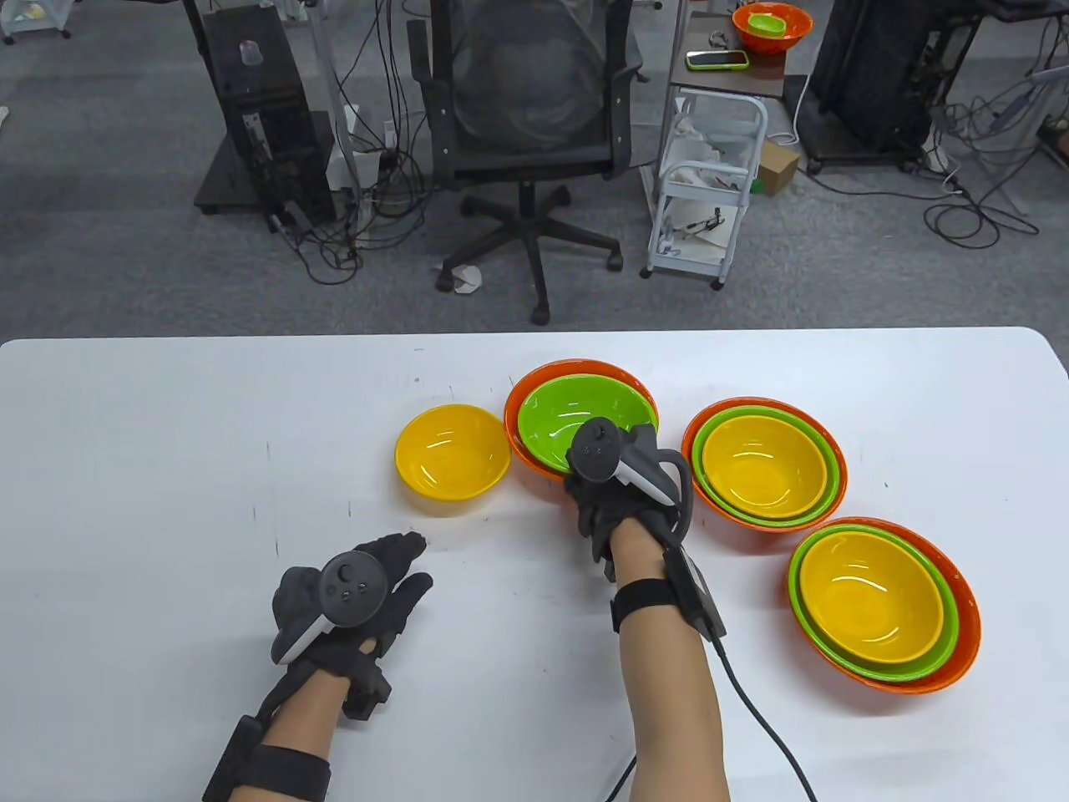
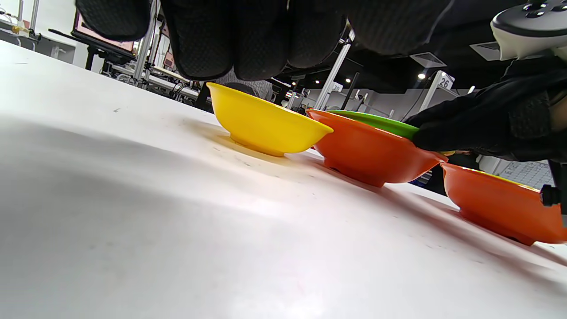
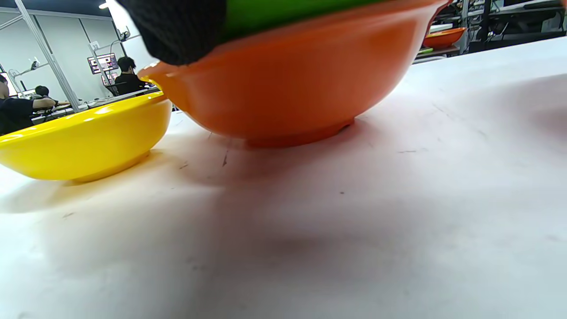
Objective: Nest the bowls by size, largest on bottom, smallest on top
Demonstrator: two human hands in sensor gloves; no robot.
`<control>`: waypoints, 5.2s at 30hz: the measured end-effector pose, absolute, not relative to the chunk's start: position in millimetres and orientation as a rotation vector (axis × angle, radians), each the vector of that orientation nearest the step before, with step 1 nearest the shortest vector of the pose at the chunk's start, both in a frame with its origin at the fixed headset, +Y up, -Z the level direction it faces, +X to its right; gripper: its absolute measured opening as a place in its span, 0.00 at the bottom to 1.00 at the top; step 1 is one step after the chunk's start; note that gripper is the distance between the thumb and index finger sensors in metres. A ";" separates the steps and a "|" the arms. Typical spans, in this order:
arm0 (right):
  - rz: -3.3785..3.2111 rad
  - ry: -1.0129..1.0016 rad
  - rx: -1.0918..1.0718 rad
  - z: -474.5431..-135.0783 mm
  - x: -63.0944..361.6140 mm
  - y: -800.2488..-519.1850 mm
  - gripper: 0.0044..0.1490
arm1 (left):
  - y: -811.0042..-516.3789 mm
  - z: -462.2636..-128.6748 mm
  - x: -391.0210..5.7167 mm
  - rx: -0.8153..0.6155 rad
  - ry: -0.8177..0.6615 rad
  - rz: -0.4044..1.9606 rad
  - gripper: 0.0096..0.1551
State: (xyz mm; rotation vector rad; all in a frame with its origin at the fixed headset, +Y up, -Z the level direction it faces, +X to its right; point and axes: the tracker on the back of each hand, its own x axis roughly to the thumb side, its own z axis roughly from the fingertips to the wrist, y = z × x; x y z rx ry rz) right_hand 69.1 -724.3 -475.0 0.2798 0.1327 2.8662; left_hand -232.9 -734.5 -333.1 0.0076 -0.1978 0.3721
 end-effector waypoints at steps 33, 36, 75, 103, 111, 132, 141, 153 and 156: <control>2.675 0.059 0.552 -351.7 101.8 -725.4 0.42 | -730.2 -439.2 -169.5 -0.274 -0.059 -0.079 0.45; 2.664 0.063 0.543 -352.4 104.1 -729.1 0.42 | -734.3 -445.6 -160.3 -0.292 -0.055 -0.109 0.45; 2.493 -0.192 0.630 -348.7 105.2 -713.5 0.45 | -692.0 -373.3 -139.5 0.043 -0.324 -0.053 0.23; 2.558 -0.570 0.887 -334.6 82.0 -690.8 0.25 | -675.7 -321.8 -121.0 0.197 -0.560 0.073 0.29; 2.601 -0.629 0.883 -354.7 68.1 -668.4 0.25 | -668.8 -307.3 -160.3 0.235 -0.522 0.167 0.38; 2.832 -0.513 0.256 -467.4 63.0 -688.4 0.24 | -706.4 -300.1 -237.7 0.050 -0.316 0.299 0.40; 2.945 -0.413 0.184 -479.8 56.0 -712.9 0.24 | -706.3 -300.0 -243.1 0.052 -0.305 0.337 0.40; 2.929 -0.267 0.182 -480.5 53.7 -719.6 0.28 | -711.4 -299.6 -239.0 0.025 -0.328 0.331 0.39; 2.897 -0.187 0.165 -480.7 57.3 -722.5 0.29 | -712.2 -299.7 -237.7 0.019 -0.330 0.331 0.39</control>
